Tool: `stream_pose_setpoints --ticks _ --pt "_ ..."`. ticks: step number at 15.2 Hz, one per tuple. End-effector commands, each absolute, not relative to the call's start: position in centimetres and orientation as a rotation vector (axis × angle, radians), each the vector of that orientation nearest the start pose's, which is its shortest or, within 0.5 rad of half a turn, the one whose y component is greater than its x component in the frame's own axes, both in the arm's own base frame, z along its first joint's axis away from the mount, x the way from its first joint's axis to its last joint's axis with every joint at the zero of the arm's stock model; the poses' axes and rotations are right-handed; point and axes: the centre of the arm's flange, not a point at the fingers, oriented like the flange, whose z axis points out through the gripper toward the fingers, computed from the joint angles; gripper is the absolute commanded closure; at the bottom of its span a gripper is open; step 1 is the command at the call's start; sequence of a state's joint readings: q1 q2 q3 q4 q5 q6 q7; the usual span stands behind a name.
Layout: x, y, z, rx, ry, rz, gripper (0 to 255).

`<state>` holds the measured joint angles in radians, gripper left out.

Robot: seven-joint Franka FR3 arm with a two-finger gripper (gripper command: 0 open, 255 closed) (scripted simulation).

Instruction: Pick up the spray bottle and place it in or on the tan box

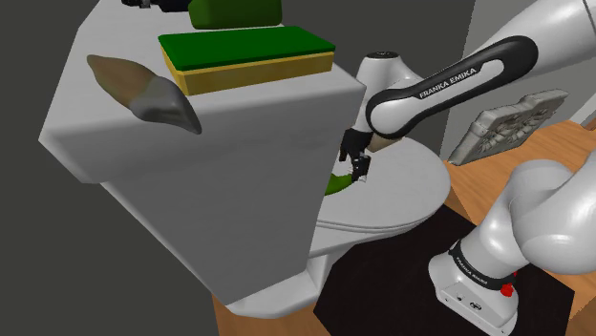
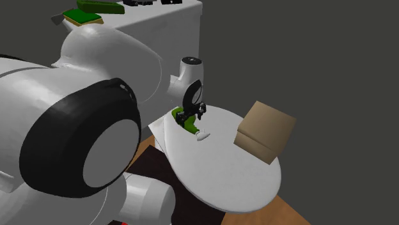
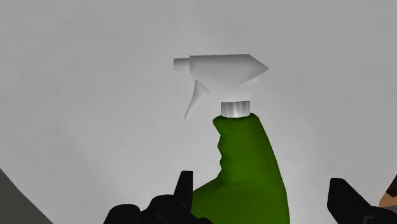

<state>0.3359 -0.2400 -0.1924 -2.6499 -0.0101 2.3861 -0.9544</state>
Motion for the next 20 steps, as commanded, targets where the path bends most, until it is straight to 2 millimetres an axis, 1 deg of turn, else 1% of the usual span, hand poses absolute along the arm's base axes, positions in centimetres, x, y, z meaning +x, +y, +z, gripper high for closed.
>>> stream_pose_setpoints --ticks 1,6,7,15,16,20 --pt "40.5 6.5 30.7 -2.602 -1.675 0.012 0" --pt "40.4 6.6 28.1 -2.602 -1.675 0.012 0" --pt "40.4 6.7 27.3 -2.602 -1.675 0.012 0" --pt "40.4 6.7 27.3 -2.602 -1.675 0.012 0" --pt "40.4 6.7 27.3 -2.602 -1.675 0.012 255" --pt "40.4 6.7 27.3 -2.602 -1.675 0.012 255"
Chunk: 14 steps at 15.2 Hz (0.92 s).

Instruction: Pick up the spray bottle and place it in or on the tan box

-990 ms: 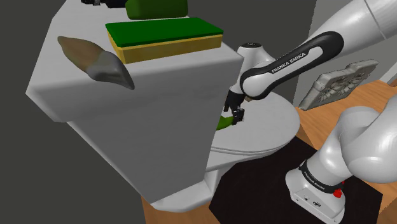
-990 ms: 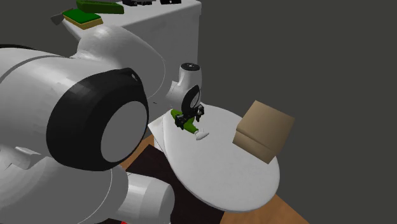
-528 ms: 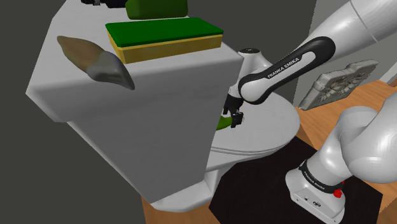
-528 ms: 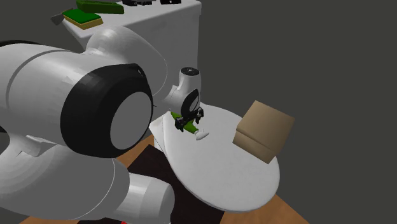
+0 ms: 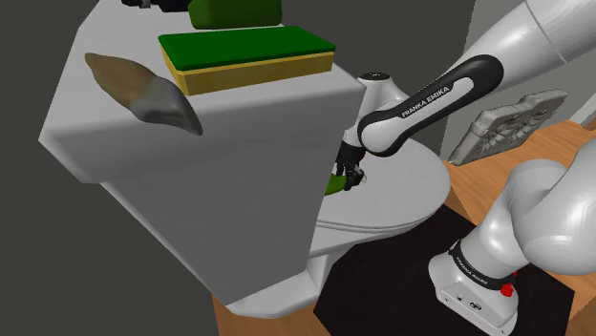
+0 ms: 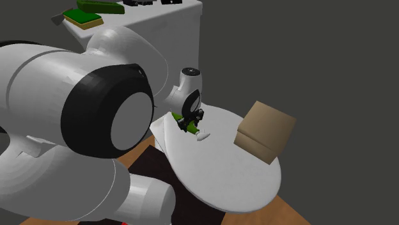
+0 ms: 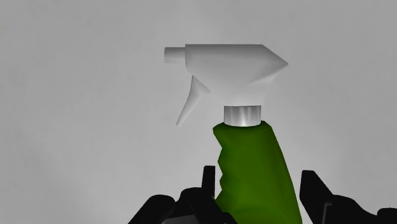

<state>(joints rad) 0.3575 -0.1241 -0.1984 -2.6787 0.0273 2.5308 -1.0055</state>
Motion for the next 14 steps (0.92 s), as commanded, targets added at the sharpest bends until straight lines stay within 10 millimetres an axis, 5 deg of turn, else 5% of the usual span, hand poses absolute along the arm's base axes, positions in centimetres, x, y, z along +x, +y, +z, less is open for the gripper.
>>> stream_pose_setpoints --ticks 1,5,14 --pt "40.4 6.7 27.3 -2.602 -1.675 0.012 255" --pt "40.4 6.7 27.3 -2.602 -1.675 0.012 255" --pt "40.4 6.7 32.0 -2.602 -1.675 0.012 255"
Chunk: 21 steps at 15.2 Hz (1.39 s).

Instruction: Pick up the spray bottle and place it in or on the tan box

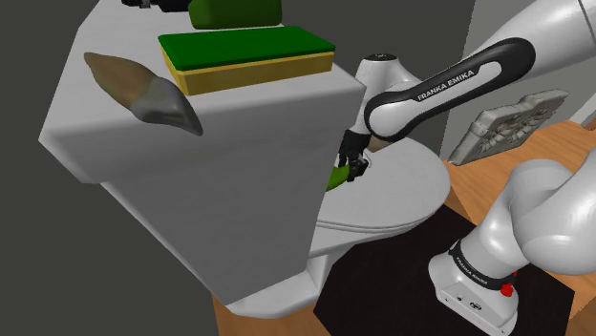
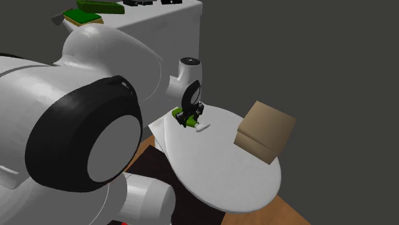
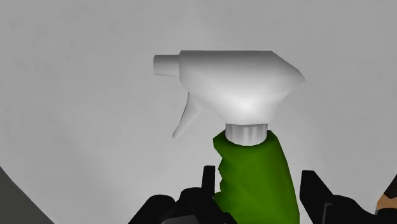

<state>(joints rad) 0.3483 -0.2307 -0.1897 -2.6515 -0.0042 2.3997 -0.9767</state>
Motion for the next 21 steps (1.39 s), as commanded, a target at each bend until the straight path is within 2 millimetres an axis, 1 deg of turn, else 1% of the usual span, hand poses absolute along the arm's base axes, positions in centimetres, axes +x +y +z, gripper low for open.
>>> stream_pose_setpoints --ticks 1,21 --pt "40.4 6.7 32.5 -2.602 -1.675 0.012 255" --pt "40.4 6.7 43.1 -2.602 -1.675 0.012 255"
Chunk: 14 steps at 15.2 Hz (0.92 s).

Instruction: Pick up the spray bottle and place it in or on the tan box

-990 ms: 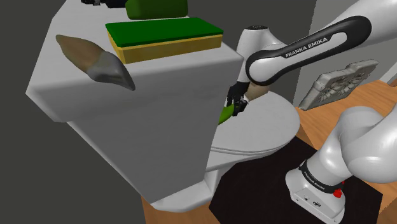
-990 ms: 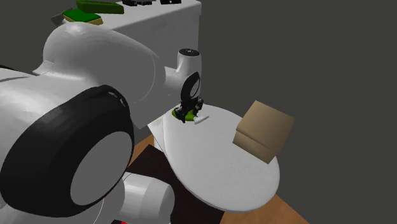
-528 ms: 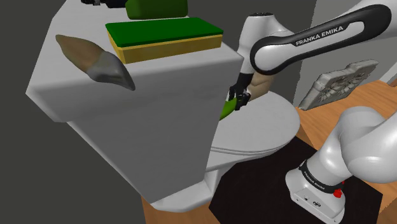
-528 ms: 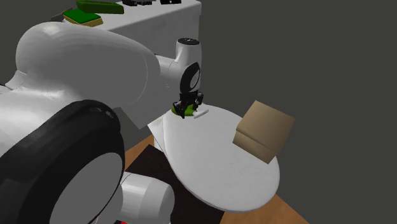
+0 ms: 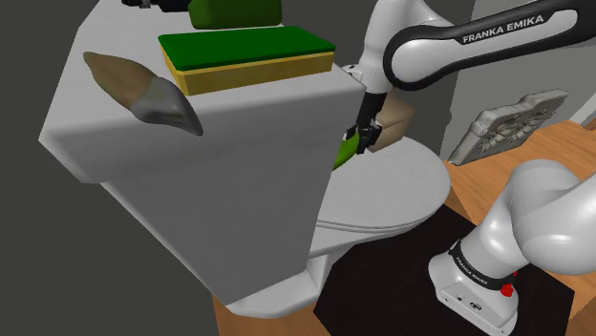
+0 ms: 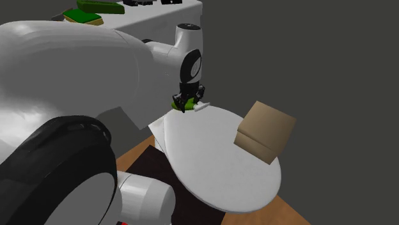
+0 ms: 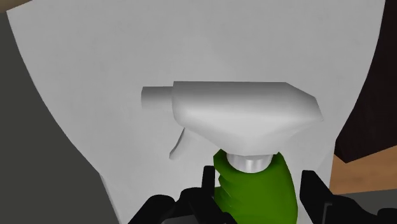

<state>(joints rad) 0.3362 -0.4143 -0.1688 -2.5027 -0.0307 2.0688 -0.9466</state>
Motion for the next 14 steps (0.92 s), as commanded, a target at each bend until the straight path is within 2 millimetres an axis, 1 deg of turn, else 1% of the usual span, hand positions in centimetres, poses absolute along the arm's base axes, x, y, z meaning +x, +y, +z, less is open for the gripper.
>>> stream_pose_setpoints --ticks 1,12,14 --pt "40.4 6.7 43.6 -2.602 -1.675 0.012 255" --pt "40.4 6.7 49.4 -2.602 -1.675 0.012 255" --pt "41.1 4.1 49.5 -2.602 -1.675 0.012 255"
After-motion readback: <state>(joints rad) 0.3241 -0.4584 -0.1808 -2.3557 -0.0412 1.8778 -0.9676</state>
